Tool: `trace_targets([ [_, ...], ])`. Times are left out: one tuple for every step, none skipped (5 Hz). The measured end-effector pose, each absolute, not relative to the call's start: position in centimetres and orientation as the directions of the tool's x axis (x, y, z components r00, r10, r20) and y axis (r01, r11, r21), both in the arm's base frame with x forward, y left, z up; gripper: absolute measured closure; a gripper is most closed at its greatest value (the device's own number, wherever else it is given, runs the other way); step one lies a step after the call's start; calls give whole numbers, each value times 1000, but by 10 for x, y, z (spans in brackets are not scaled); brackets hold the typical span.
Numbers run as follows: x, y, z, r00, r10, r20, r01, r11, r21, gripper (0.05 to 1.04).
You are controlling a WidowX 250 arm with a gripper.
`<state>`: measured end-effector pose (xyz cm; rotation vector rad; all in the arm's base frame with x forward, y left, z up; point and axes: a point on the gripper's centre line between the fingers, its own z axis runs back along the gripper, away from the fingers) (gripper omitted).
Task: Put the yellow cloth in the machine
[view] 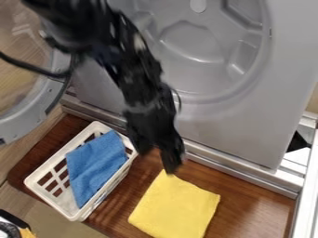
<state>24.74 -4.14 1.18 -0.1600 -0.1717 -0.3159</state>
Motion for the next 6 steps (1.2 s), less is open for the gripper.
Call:
trace_targets([
  [243,-48,-28,943,-278,183,304,943,-136,83],
  [237,-56,-54,942,-307,138,324,937,-130,83],
  [238,-62,-69,938,-313,146,331,936,-118,137],
  [241,-63,-76,934,-328,142,342,935,-96,425],
  [243,-60,-77,942,-307,138,317,946,-60,721],
  [242,-57,-77,944,-304,127,312,949,-43,925],
])
